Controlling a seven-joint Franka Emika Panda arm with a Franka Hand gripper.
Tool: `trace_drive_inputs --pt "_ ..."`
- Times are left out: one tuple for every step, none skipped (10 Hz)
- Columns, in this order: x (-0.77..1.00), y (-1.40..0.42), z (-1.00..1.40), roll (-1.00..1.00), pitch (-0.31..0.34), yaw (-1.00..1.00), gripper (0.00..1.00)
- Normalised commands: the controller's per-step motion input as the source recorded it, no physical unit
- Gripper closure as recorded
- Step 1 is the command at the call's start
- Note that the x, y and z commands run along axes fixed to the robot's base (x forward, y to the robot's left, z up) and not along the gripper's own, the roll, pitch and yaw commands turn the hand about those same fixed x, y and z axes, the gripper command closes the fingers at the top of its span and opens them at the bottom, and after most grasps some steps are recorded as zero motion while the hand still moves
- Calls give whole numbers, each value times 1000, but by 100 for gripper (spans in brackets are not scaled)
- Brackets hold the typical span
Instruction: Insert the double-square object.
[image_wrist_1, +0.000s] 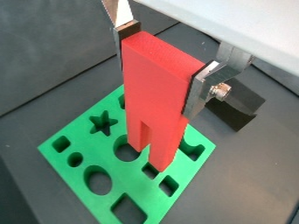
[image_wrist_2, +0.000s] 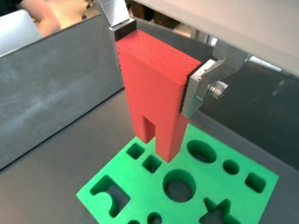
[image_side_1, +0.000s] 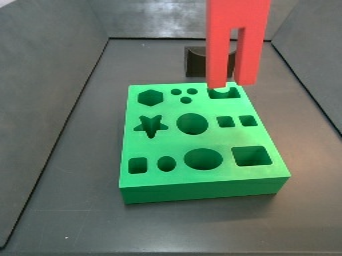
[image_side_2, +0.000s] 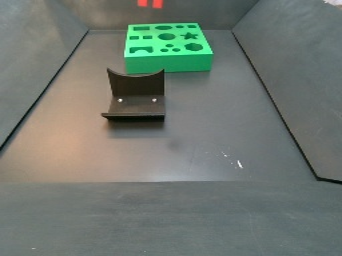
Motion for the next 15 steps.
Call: trace_drive_inputs --pt "869 0 -220 339 330 0 100" --pt "854 0 -283 291 349 0 100" --pt "840 -31 -314 267 360 0 100" --pt "831 -46 -326 223 376 0 100" --pt "834 -63 -349 204 381 0 100" --pt "834 -54 -346 204 380 0 100" --pt "843 -69 -374 176 380 0 100" --pt "869 -54 -343 96 347 11 100" --pt "946 -23 -160 10 244 94 100" --pt "1000 -31 -20 0 156 100 100" --pt "1000 -60 0 0 123 74 100" --pt "1000 -89 0 0 111 0 100" --pt "983 -83 -103 10 39 0 100" --pt "966 -91 -186 69 34 0 100" --pt "920 -29 -226 120 66 0 100"
